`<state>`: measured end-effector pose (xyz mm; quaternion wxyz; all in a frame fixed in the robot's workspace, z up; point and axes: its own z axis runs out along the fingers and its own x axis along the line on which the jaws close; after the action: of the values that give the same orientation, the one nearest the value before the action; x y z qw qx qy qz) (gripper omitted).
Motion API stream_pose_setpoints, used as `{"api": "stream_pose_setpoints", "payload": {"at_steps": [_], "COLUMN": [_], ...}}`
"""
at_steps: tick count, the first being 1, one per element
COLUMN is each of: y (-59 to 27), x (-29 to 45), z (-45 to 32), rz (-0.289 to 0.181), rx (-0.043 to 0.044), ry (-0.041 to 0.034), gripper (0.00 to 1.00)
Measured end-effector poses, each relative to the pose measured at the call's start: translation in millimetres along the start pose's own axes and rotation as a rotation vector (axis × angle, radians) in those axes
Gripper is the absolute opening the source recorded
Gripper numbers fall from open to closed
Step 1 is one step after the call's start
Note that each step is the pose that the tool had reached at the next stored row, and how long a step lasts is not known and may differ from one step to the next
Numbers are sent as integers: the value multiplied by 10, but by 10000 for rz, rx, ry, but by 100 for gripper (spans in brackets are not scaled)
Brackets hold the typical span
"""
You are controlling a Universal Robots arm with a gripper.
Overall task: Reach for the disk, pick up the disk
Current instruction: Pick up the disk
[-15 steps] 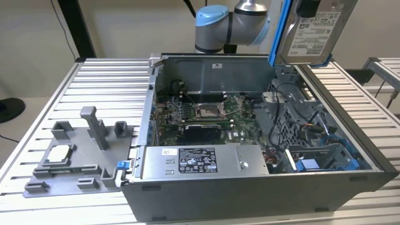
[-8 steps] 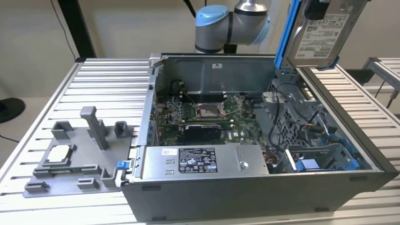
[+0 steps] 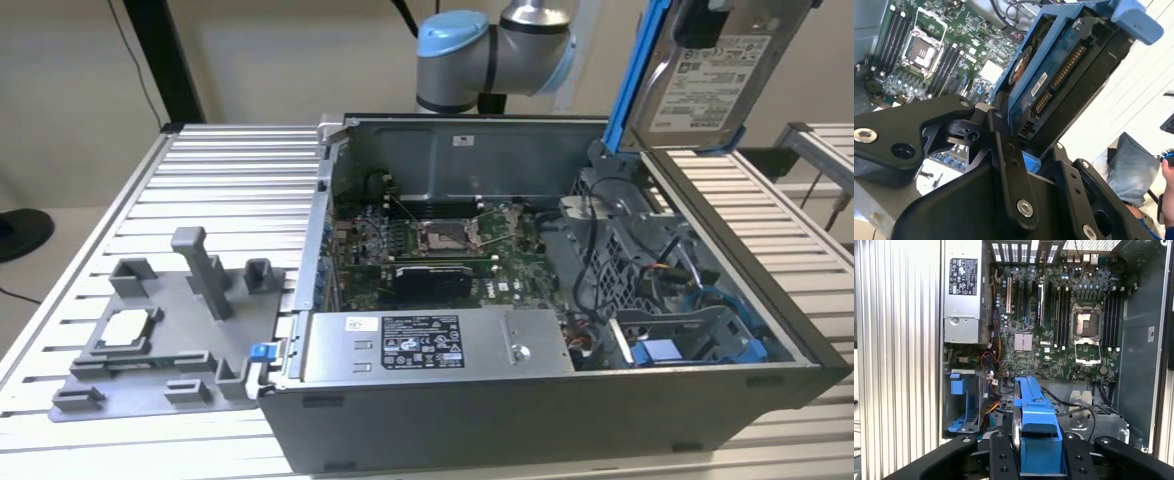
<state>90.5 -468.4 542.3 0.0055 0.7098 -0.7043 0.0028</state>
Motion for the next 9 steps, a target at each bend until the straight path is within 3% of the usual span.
{"api": "stream_pose_setpoints", "payload": {"at_steps": [9], "y": [-157], "x": [104], "z": [5], "rz": [0], "rx": [0], "ry": [0], "gripper": [0]}}
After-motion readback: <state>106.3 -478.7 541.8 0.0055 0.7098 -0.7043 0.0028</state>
